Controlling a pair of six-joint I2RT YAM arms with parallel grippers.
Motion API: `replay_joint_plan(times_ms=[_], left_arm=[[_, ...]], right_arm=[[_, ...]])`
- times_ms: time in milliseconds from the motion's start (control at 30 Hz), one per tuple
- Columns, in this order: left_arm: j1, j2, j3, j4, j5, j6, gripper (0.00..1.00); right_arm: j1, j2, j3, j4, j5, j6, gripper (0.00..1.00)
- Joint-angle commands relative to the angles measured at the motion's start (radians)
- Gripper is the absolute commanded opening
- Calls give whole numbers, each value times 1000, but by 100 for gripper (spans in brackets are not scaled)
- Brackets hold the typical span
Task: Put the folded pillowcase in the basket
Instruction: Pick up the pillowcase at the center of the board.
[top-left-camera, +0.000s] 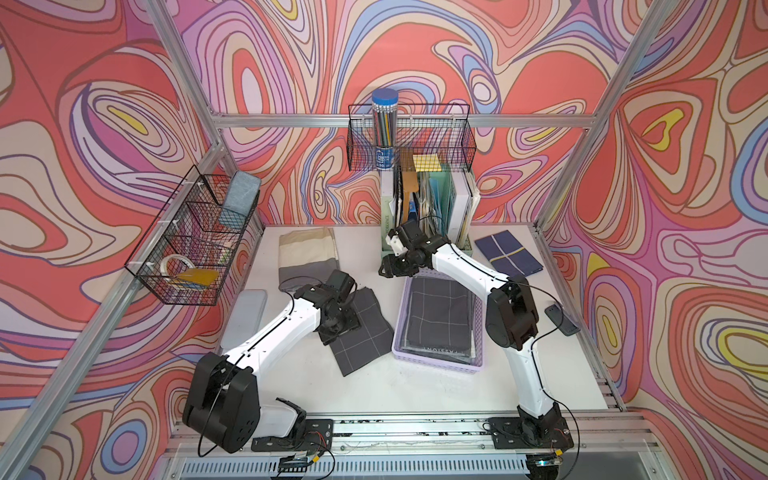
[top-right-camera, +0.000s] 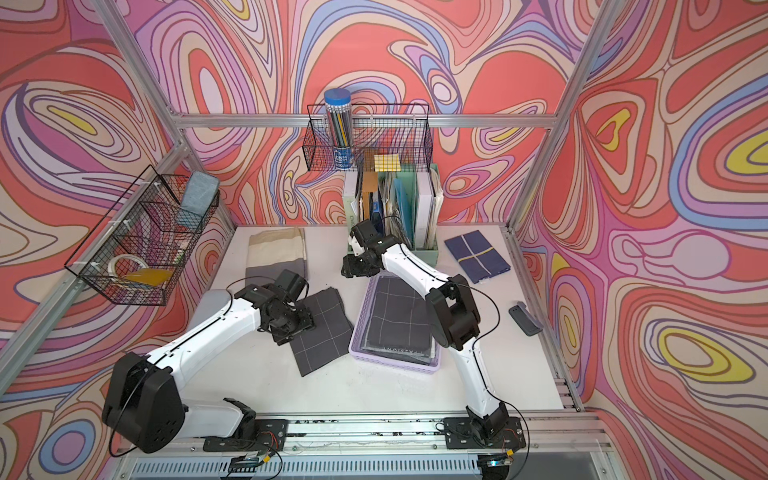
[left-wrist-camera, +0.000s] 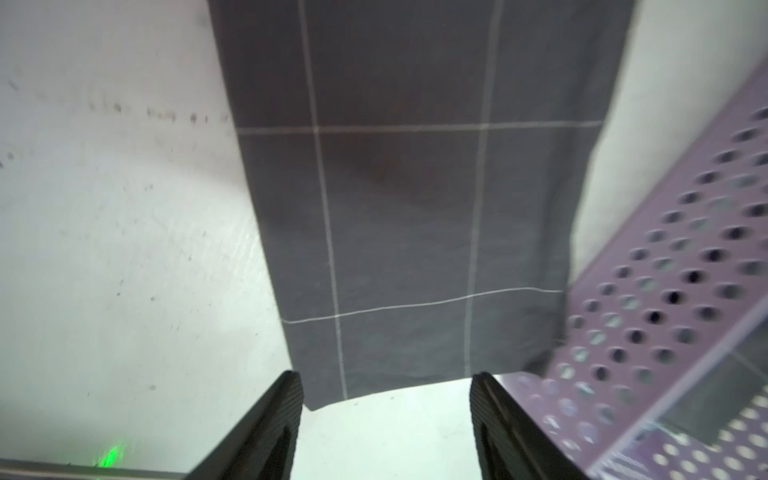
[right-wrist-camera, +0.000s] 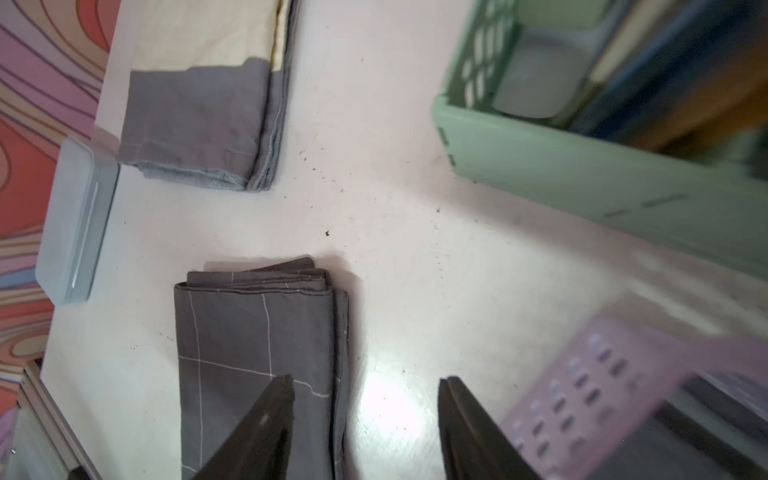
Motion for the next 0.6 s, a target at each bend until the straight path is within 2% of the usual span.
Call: replay_joint_plan(times_ms=[0, 167, 333, 433, 567], left_arm=[[7, 14, -75, 48, 39, -58, 70], [9, 41, -121, 74, 59, -91, 71], [9, 72, -159, 97, 78, -96, 71], [9, 96, -163, 95, 91, -85, 72], [9, 131, -171, 114, 80, -76, 72]], right_arm=[[34, 106, 102, -59, -81, -90, 60], [62, 236, 271, -169, -73, -141, 62], [101, 340, 427, -301, 28, -157, 62], [116, 353, 442, -338, 71, -152, 62], [123, 330, 383, -325, 74, -131, 63]])
